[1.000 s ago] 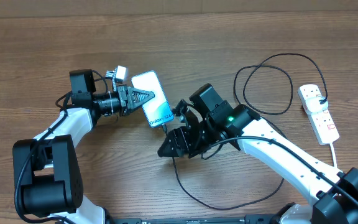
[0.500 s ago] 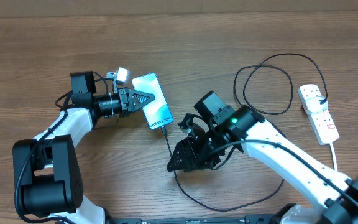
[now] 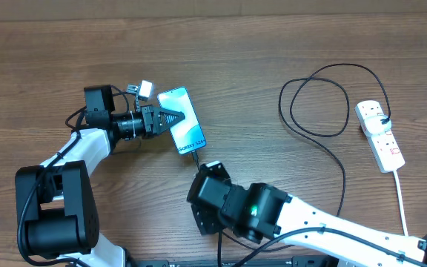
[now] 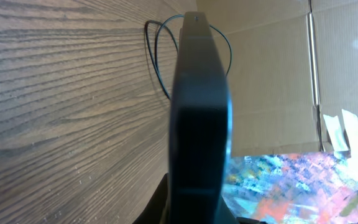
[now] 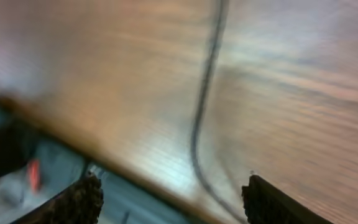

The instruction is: Plug charger to phone and switch on socket

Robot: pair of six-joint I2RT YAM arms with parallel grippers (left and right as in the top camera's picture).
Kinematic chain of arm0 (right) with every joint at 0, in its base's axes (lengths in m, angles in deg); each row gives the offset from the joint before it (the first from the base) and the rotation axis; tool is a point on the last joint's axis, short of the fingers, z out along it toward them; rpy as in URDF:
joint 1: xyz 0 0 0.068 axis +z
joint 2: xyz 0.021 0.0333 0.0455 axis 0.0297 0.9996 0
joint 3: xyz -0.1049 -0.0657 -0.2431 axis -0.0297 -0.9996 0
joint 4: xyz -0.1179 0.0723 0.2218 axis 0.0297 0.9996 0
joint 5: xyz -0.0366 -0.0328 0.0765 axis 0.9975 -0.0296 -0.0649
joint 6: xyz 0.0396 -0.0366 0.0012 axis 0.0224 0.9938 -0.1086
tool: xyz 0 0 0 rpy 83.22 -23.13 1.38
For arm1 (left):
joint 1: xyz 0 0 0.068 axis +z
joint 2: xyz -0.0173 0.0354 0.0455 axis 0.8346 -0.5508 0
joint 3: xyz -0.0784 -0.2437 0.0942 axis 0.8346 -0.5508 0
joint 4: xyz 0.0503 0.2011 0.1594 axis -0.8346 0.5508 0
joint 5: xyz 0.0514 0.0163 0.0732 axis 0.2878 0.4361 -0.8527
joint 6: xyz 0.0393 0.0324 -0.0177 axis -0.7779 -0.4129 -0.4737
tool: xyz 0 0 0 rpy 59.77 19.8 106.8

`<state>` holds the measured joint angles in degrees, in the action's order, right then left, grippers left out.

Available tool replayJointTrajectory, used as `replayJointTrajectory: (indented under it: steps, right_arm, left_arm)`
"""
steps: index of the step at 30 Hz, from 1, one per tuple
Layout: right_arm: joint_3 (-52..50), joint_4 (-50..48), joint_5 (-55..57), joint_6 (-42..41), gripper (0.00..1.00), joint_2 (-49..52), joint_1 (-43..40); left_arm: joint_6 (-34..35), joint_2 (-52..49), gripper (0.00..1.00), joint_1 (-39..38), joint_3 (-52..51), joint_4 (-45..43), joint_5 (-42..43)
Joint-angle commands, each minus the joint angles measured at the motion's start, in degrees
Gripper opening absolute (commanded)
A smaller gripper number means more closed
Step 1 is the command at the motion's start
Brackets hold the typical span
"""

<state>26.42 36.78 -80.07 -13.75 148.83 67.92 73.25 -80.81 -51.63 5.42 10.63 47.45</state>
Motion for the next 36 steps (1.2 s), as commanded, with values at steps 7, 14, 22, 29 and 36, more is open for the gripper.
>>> replayJointTrajectory:
  steps: [7, 14, 22, 29, 36]
  right_arm:
    - [-0.1, -2.4, 17.5, -7.6, 0.69, -0.4, -2.1]
    - [-0.1, -11.7, 17.2, -7.2, 0.33, 1.9, -2.2]
    - [-0.1, -16.0, 17.2, -4.3, 0.43, 9.0, -2.2]
    - [-0.1, -19.1, 17.3, -4.1, 0.43, 9.5, -2.4]
    - [-0.1, -20.5, 17.3, -4.1, 0.30, 12.5, -2.5]
  left_arm:
    - [-8.7, 0.5, 0.04, -0.1, 0.6, -0.6, 12.7]
    - [-8.5, 0.5, 0.04, -0.1, 0.6, -0.7, 12.8]
    - [-6.4, 0.5, 0.04, -0.1, 0.6, -0.7, 12.8]
    - [-5.9, 0.5, 0.04, -0.1, 0.6, -0.7, 12.8]
    - [-4.9, 0.5, 0.04, -0.1, 0.6, -0.7, 13.2]
